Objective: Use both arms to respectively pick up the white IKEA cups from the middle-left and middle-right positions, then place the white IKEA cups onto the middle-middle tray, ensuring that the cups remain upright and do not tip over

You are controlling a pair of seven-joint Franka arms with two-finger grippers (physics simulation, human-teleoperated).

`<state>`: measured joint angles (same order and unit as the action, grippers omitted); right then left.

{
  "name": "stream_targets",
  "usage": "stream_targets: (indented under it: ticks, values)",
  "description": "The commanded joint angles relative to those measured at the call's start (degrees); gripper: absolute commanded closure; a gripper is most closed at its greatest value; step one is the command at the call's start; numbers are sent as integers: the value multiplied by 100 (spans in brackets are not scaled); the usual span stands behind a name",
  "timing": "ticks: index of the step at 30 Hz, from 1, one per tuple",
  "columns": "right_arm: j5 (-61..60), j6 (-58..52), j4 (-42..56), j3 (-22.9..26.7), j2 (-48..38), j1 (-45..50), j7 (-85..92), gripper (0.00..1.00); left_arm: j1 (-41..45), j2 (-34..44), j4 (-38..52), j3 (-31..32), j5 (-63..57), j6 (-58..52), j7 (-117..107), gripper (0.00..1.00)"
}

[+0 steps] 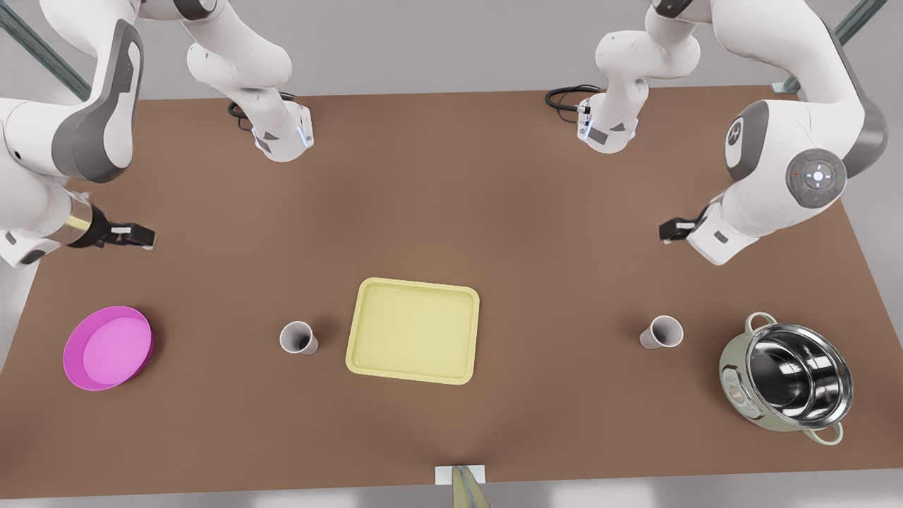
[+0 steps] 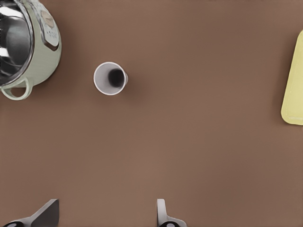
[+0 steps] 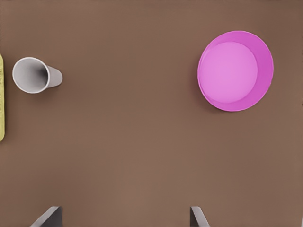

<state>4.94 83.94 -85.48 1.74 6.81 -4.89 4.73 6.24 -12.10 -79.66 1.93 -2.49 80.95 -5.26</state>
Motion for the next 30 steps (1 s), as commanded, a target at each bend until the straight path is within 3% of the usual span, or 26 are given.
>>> stream_targets:
  ticks: [1,3,6,10,18,26,28,30]
  values:
    - [-2,352,-4,2,4,-3,318,0,0,6,3,1,20,448,-626,0]
    - [-90,360,84,-7,294,23,204,0,0,-169,21,-34,-6,457,-626,0]
    - [-99,1361,14,-7,1260,304,222,0,-237,-1750,320,-500,407,2493,-188,0]
    - [-55,2416,5,-7,1973,743,-252,0,-562,-2665,276,-544,468,3699,-37,0]
    - [-125,3542,14,-7,2738,1376,-1413,0,-641,-2674,-418,-667,539,3981,324,0]
    - [-319,3691,-144,-7,2966,1482,-1431,0,-624,-2683,-946,-685,539,3981,315,0]
    - [-310,3682,-285,-7,2958,1491,-1431,0,-580,-2674,-946,-676,600,3876,280,38]
    - [-310,3691,-373,-7,3045,1482,-1431,0,-536,-2683,-946,-667,881,3805,280,64]
